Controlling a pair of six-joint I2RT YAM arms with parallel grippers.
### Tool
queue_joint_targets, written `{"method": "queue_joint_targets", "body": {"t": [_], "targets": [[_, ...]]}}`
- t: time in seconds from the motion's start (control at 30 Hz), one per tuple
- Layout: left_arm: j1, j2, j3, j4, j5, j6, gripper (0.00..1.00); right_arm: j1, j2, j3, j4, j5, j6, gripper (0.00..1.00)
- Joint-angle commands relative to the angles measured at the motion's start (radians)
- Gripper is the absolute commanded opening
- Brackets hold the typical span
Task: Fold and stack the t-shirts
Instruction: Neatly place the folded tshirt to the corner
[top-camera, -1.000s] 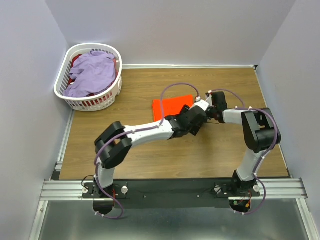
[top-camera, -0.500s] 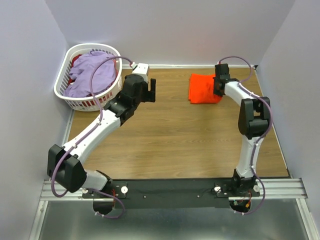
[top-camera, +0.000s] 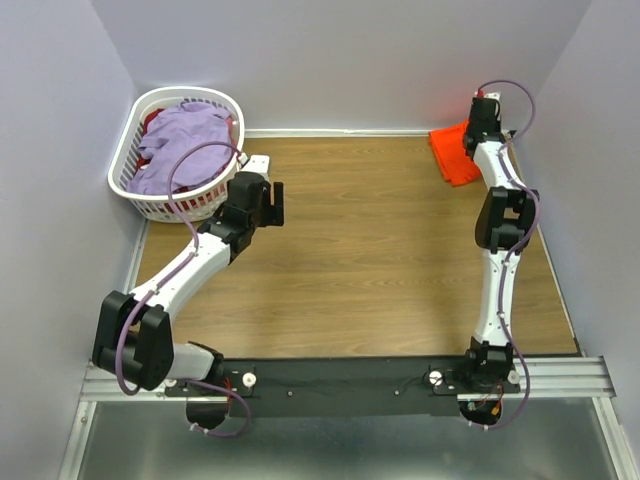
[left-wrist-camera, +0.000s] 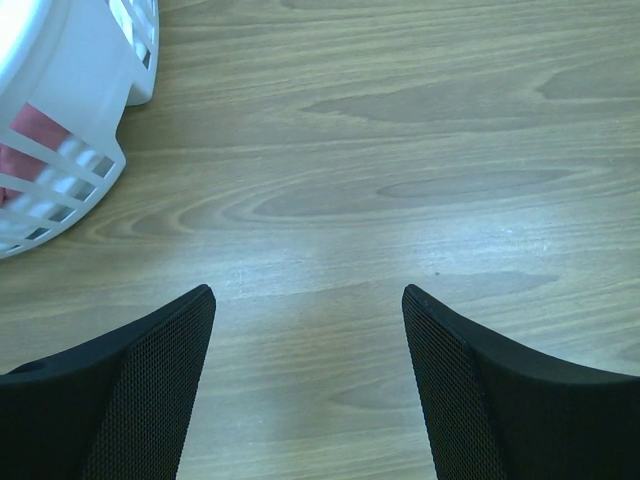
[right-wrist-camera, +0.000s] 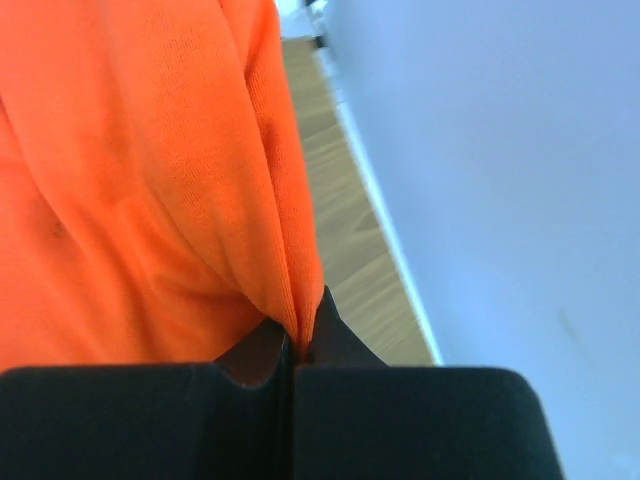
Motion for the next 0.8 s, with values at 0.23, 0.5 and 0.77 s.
{"method": "queue_joint_targets", "body": {"t": [0.23, 0.5, 0.77], "targets": [[0.030, 0.057, 0.010, 0.054, 0.044, 0.002, 0.82, -0.106, 0.132, 0.130, 0.073, 0.043, 0.121, 0.03], [0.031, 0.049, 0.007, 0.069, 0.049, -0.001, 0.82, -0.126, 0.121, 0.151, 0.116, 0.115, 0.112, 0.63], [0.033, -0.047, -0.001, 0.080, 0.035, -0.005, 0.82, -0.125, -0.162, -0.060, 0.116, 0.028, 0.214, 0.70]]}}
